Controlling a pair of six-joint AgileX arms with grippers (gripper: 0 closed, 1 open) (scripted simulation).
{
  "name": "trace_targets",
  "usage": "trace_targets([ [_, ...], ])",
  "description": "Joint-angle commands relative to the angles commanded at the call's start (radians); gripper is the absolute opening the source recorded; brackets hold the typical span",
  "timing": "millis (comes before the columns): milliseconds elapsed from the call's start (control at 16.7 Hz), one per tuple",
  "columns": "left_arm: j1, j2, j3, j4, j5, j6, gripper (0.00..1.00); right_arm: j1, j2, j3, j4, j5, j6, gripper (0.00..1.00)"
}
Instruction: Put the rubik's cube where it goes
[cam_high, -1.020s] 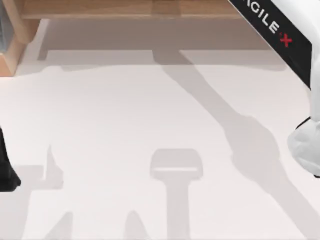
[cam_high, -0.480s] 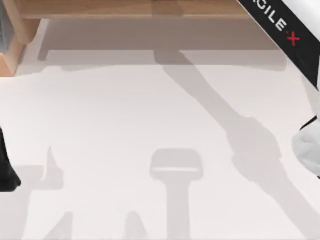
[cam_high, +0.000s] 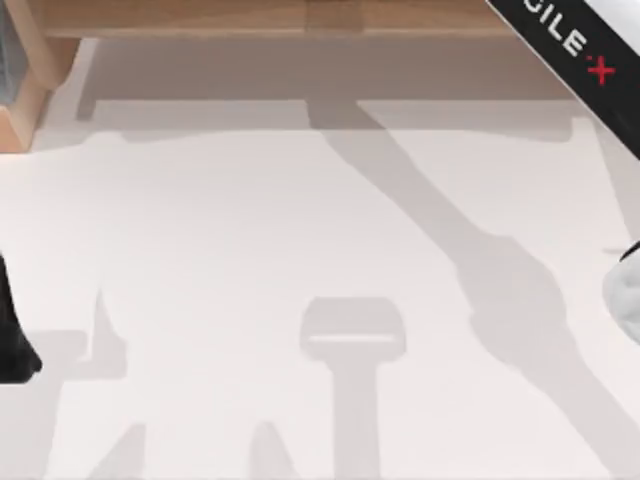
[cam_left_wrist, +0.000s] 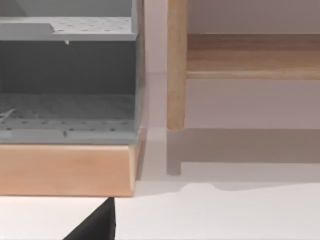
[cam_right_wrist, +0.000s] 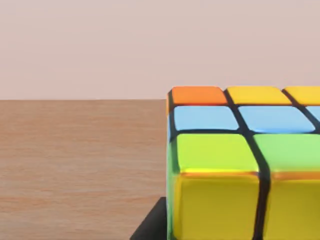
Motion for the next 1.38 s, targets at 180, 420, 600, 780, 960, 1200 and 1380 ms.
trace_targets([
  [180, 0.0, 0.0, 0.0, 0.0, 0.0, 0.0, 1.0, 0.0, -0.001, -0.002, -0.002, 0.003, 0.002, 0.0],
  [420, 0.0, 0.0, 0.0, 0.0, 0.0, 0.0, 1.0, -0.034, -0.01, 0.015, 0.001, 0.019, 0.011, 0.0],
  [600, 0.0, 0.0, 0.0, 0.0, 0.0, 0.0, 1.0, -0.153, -0.048, 0.034, -0.006, 0.089, 0.032, 0.0],
  [780, 0.0, 0.0, 0.0, 0.0, 0.0, 0.0, 1.0, -0.357, -0.099, 0.056, -0.047, 0.161, 0.053, 0.0],
  [960, 0.0, 0.0, 0.0, 0.0, 0.0, 0.0, 1.0, -0.604, -0.142, 0.075, -0.159, 0.182, 0.06, 0.0],
  [1200, 0.0, 0.0, 0.0, 0.0, 0.0, 0.0, 1.0, -0.897, -0.196, 0.086, -0.438, 0.089, 0.016, 0.0],
  [1380, 0.0, 0.0, 0.0, 0.0, 0.0, 0.0, 1.0, -1.035, -0.172, 0.07, -0.713, -0.075, -0.056, 0.0],
])
